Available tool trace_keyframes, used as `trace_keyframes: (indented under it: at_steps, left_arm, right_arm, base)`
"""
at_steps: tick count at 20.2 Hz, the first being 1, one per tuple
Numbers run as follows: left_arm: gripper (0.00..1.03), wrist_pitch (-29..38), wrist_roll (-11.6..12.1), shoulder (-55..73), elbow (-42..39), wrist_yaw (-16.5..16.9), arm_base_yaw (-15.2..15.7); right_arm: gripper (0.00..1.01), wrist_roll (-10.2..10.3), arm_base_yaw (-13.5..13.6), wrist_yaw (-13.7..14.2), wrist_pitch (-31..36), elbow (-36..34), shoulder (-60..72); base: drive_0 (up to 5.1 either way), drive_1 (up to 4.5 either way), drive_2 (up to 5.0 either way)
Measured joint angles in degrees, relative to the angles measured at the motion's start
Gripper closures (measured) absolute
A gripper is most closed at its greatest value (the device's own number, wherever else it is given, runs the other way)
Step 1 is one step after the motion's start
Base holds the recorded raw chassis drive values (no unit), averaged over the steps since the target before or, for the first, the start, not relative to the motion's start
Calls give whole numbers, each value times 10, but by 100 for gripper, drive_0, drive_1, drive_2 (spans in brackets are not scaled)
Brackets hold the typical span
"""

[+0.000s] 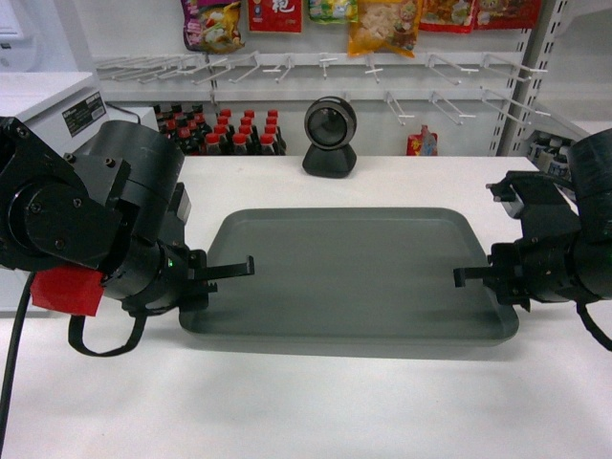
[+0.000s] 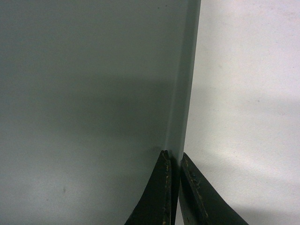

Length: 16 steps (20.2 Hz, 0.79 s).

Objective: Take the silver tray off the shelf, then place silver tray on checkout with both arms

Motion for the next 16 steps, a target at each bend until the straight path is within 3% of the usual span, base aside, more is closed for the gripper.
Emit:
trace_keyframes:
  at_steps: [1,2,4,7,8,9,10,11,12,13,15,16]
  left_arm:
    - [100,-1,-1,3,2,-3,-3]
    - [93,-3,-4,5,11,-15,-6]
    - [74,8,-15,5,28,-20,-10]
    - [47,21,-17,-32,13,-30,-10]
    - [36,62,-10,-81,-19,-41,-8]
    - [27,92,-3,-136,-44,-68,-7]
    - [31,241,38,-192,-89,-66,0]
    - [42,367,83,-240,-139,-45,9]
    - [53,450,125,-269,-199,-33,22]
    - [64,497,143,-281,-265,-24,33]
    - [87,527,164,-315,-364,-8,56]
    - [98,539,168,-353,-392,2,61]
  right_arm:
    - [98,-4,0,8,12,-2,6]
    - [89,-23,1,16,14,-2,9]
    - [70,-40,4,13,28,-7,9]
    - [43,-43,-5,12,75,-32,-22]
    - [32,-42,-17,2,83,-56,-63]
    - [32,-35,-19,29,200,-80,-77]
    - [42,-31,-26,82,342,-115,-86]
    - [53,-29,-26,95,444,-183,-104]
    - [64,-28,-26,95,509,-248,-123]
    - [75,-28,-28,94,542,-294,-152]
    - [99,-27,-34,89,552,-362,-240]
    - [99,-25,-37,86,552,-394,-269]
  base:
    - [0,0,0]
    - [0,0,0]
    - [0,0,0]
    - [0,0,0]
    - [0,0,0]
    - [0,0,0]
    - [0,0,0]
    - [0,0,0]
    - [0,0,0]
    - [0,0,0]
    - [0,0,0]
    - [0,0,0]
